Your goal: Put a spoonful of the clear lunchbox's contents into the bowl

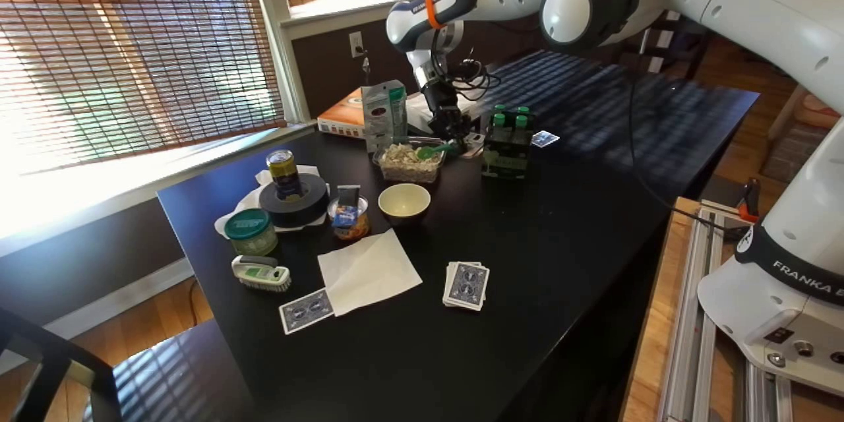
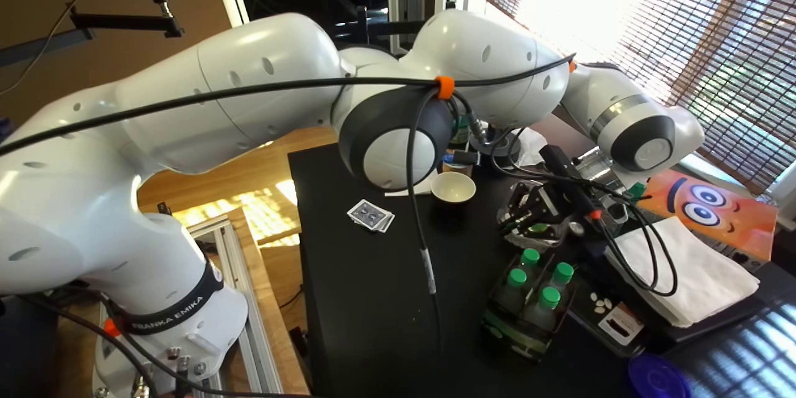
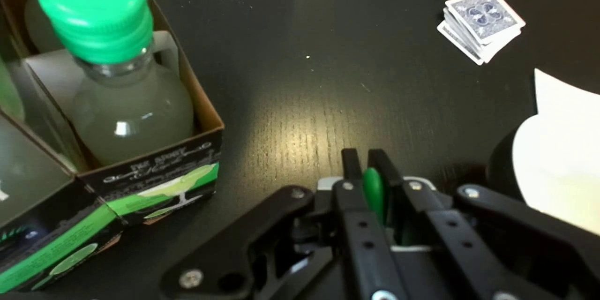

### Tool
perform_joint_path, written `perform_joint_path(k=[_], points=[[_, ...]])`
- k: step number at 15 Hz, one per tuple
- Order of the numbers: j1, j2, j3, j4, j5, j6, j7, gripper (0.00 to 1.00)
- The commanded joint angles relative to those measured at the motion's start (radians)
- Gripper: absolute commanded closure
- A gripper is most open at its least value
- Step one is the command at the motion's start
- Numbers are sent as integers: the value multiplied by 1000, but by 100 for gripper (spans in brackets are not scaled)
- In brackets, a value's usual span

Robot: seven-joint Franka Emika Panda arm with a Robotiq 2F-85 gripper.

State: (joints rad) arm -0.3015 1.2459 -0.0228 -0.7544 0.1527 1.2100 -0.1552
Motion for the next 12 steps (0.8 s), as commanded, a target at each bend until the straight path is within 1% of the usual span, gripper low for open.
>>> perform_joint_path(k=[1, 2, 4, 5, 6, 7, 8, 9, 10, 12], points=[[-9, 6, -3, 19, 33, 23, 99, 65], [-11, 5, -2, 20, 34, 30, 114, 63], [-16, 2, -1, 21, 32, 59, 136, 50], [-19, 0, 0, 22, 32, 72, 143, 42], [-22, -2, 1, 22, 30, 86, 147, 86], [-23, -6, -1, 21, 25, 103, 146, 82], [-27, -9, 2, 19, 26, 113, 144, 33], [-32, -11, 5, 19, 31, 122, 148, 36], [-40, -15, 8, 16, 39, 130, 157, 35], [-50, -32, 6, -2, 59, 162, 199, 24]])
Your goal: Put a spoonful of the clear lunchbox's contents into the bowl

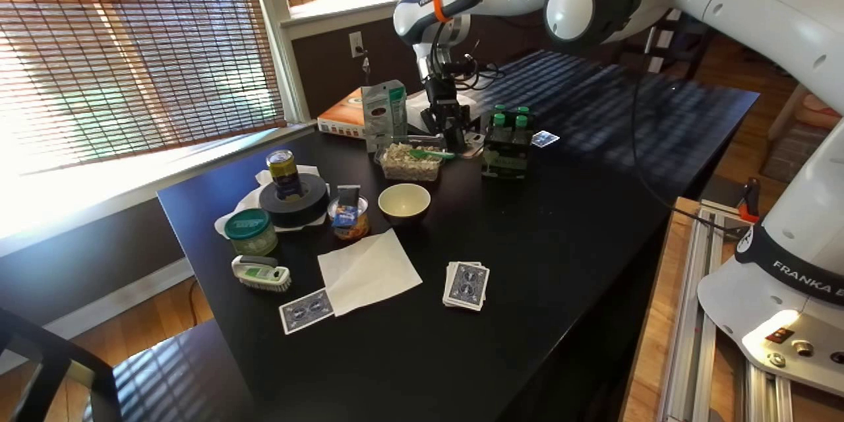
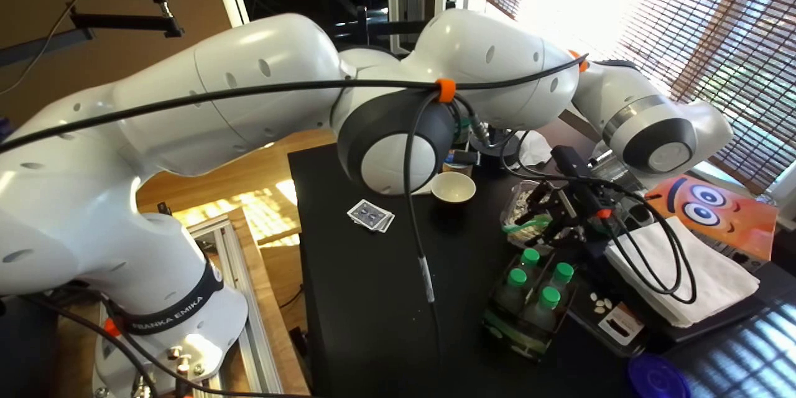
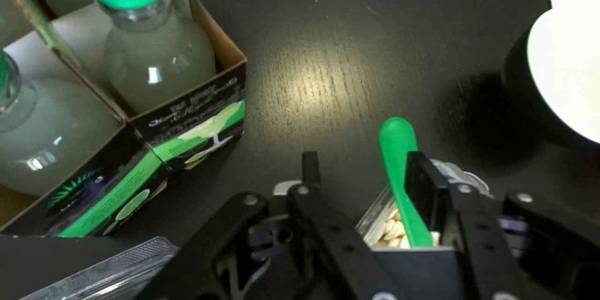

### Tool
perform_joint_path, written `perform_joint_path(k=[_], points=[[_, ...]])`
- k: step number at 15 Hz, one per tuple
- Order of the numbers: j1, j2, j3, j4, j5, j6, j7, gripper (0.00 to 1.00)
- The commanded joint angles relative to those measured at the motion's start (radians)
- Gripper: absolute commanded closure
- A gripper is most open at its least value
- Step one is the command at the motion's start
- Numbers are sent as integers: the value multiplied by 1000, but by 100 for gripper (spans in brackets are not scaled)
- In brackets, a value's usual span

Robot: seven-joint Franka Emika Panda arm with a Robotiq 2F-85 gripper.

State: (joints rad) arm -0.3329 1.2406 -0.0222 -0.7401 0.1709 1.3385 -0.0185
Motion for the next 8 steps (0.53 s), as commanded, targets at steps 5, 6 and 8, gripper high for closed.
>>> perform_joint_path(k=[5, 6, 8], points=[[-67, -85, 13, -72, 141, 121, 219, 0], [-81, -96, 19, -83, 166, 120, 235, 0], [-124, -115, 49, -111, 237, 113, 216, 0]])
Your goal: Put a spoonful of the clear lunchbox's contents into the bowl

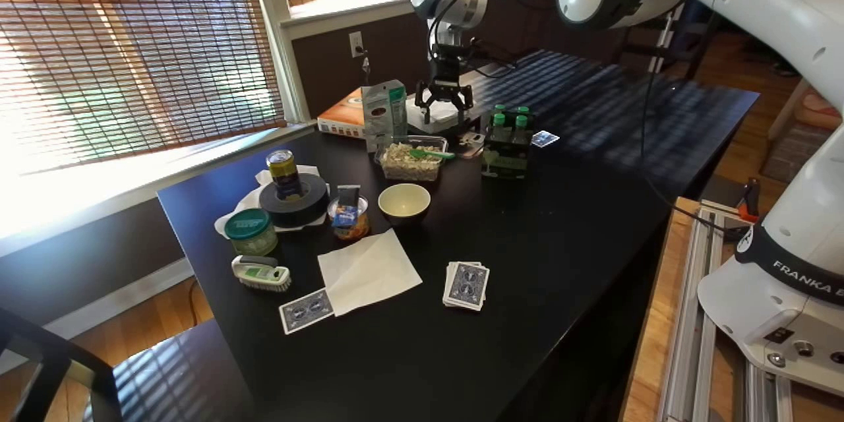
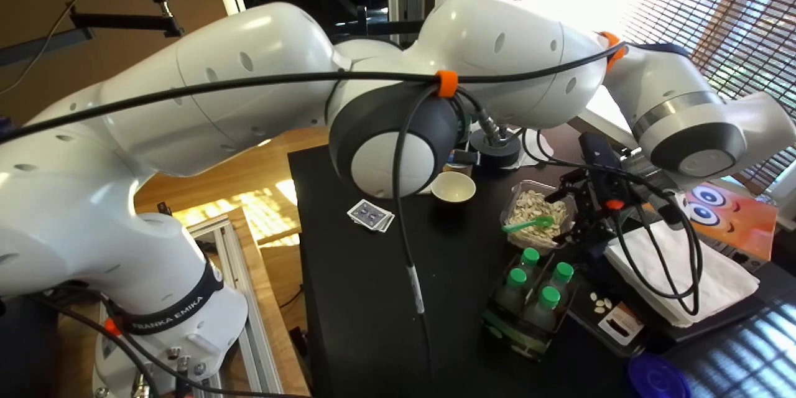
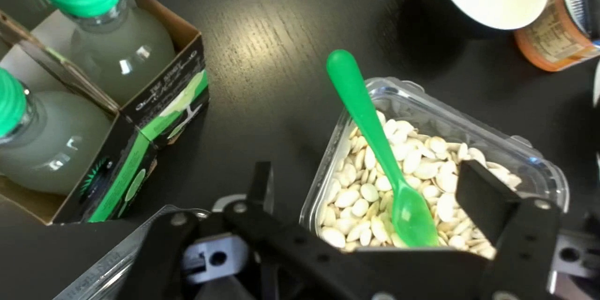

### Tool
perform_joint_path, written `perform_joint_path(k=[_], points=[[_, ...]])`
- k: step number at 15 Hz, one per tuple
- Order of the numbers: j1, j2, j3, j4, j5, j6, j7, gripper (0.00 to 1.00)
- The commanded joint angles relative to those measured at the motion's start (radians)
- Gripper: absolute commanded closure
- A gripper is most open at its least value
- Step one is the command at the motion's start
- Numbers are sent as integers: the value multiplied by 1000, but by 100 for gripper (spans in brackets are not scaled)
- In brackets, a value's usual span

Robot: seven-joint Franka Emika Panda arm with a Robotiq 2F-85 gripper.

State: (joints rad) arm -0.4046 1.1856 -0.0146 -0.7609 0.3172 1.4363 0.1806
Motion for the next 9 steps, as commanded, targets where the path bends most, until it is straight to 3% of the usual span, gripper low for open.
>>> perform_joint_path(k=[1, 9], points=[[-75, -69, 57, -105, 117, 2, -25, 0], [-202, -114, 174, -314, 277, 82, -359, 0]])
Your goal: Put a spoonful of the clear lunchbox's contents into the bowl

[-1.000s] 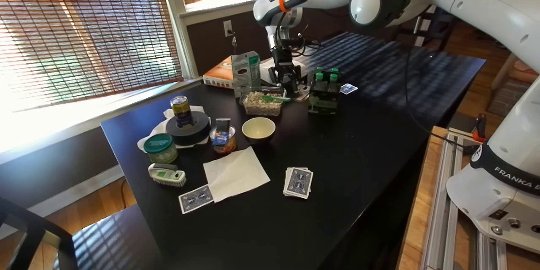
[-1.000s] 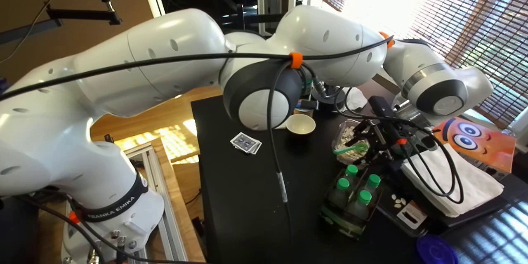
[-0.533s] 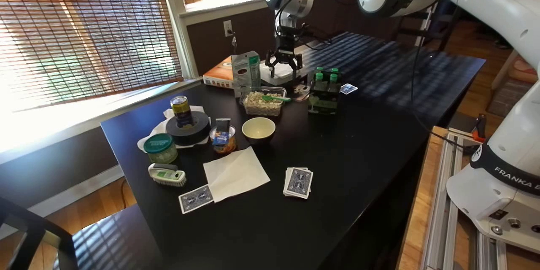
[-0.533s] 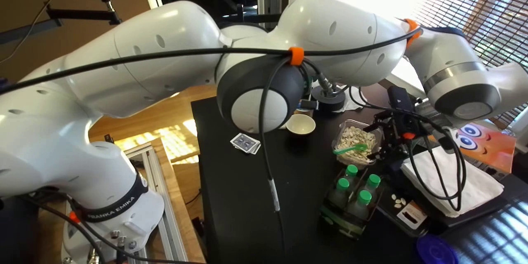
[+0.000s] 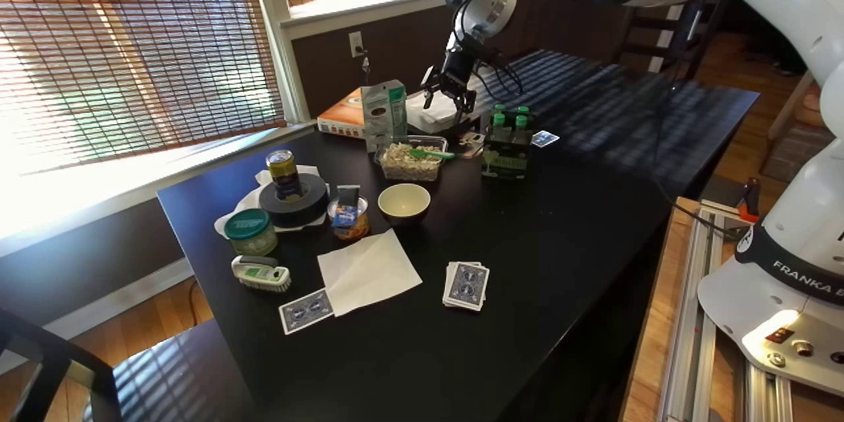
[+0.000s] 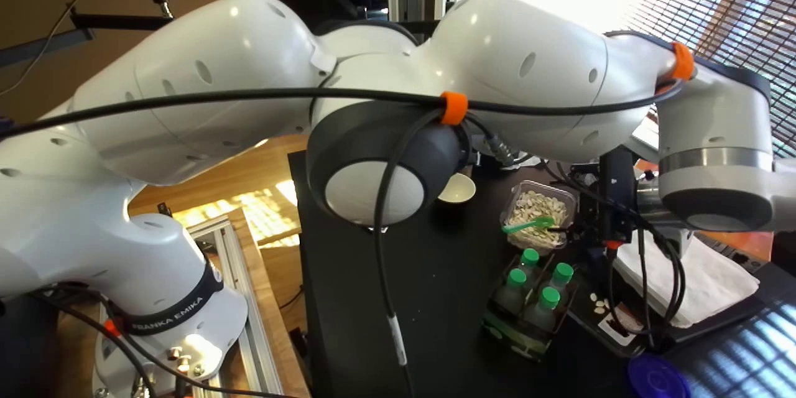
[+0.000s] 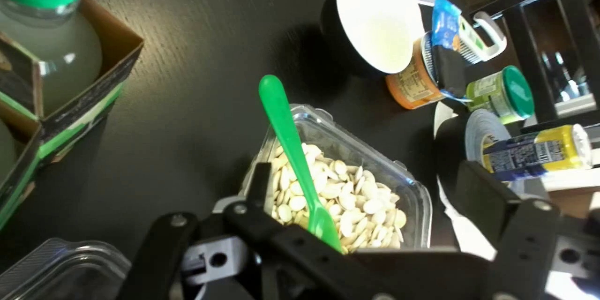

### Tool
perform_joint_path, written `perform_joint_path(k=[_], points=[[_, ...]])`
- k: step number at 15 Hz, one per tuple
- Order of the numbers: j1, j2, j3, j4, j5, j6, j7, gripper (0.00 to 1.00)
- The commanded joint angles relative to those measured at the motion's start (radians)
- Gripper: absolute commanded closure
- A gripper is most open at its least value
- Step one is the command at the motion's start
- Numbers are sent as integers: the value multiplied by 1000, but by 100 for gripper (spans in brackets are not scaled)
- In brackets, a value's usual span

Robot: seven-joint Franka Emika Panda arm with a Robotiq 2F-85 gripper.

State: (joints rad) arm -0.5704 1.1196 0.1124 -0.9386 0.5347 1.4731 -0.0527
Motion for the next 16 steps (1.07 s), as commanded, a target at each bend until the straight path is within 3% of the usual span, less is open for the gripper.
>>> perform_joint_path(k=[1, 7, 12, 16], points=[[-45, -48, 60, -161, 67, 50, -184, 0], [-68, -50, 89, -260, 48, 39, -420, 0], [-77, -56, 77, -278, 45, 47, -493, 0], [-57, -79, 60, -314, 31, 117, -523, 0]])
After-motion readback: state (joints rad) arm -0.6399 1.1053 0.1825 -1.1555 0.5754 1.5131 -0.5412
